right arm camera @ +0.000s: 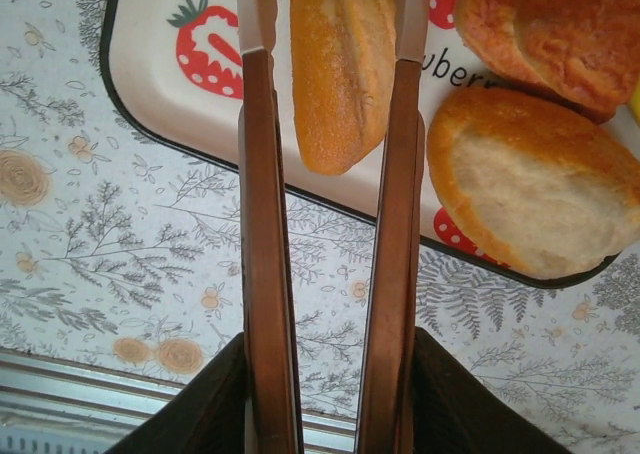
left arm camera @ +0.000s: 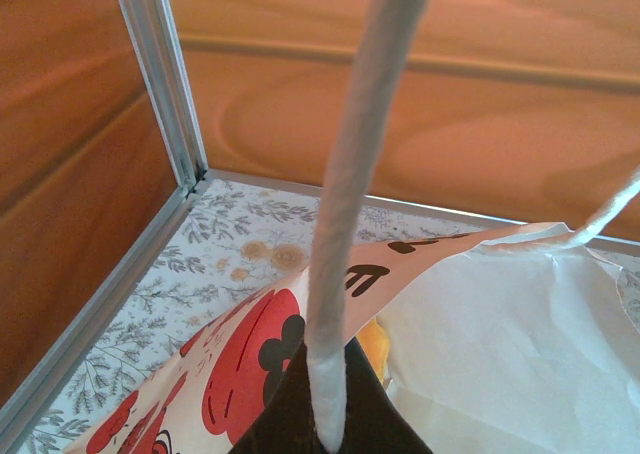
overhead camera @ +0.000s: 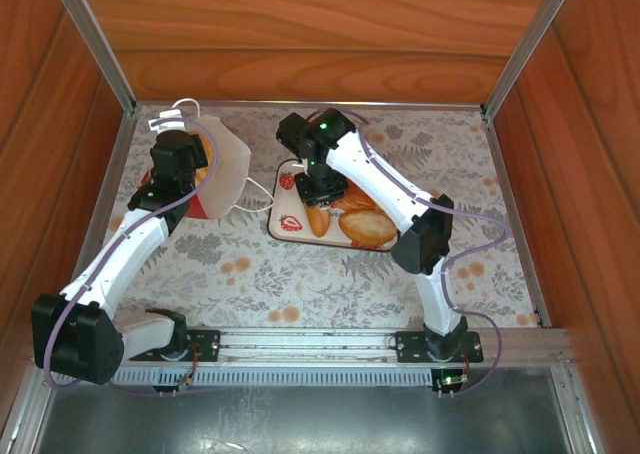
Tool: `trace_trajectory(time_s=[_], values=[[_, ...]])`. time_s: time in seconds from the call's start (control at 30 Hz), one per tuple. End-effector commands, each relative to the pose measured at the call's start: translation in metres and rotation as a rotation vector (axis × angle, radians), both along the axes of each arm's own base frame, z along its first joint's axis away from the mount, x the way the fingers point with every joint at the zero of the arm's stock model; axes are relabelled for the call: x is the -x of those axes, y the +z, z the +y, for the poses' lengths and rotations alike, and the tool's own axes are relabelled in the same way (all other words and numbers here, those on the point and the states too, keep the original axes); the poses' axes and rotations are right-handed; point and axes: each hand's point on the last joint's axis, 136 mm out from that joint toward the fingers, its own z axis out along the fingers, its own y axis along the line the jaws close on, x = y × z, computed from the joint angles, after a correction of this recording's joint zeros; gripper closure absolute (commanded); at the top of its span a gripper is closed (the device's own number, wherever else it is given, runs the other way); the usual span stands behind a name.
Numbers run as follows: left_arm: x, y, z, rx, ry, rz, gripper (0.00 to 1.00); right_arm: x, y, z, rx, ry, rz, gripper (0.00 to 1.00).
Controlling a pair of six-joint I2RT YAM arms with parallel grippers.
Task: Take the fake bread out of the paper bag
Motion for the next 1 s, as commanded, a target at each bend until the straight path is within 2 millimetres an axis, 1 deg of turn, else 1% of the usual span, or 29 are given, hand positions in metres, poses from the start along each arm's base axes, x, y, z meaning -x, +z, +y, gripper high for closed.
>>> trace_trajectory(time_s=[0.0,0.1,0.2,0.33,0.67,0.97], values=[[0.003,0.015,0.001,0.028,0.004,-0.041,1.00,0.014,0.024,-0.003,-0.059,0.021,-0.002,0.59],[0.003,0.017,0.001,0.028,0.002,-0.044,1.00,0.014,0.031,-0.005,-0.069,0.019,-0.019,0.58],[0.003,0.017,0.001,0.031,0.000,-0.044,1.00,0.015,0.035,-0.012,-0.048,0.013,-0.034,0.57],[0.004,0.017,0.000,0.033,-0.004,-0.044,1.00,0.017,0.037,-0.019,-0.031,0.010,-0.040,0.55],[0.005,0.018,-0.001,0.046,-0.008,-0.048,1.00,0.016,0.013,-0.018,-0.002,0.020,0.013,0.54],[0.004,0.017,-0.002,0.046,-0.010,-0.046,1.00,0.009,-0.003,-0.008,-0.050,0.035,0.047,0.55]])
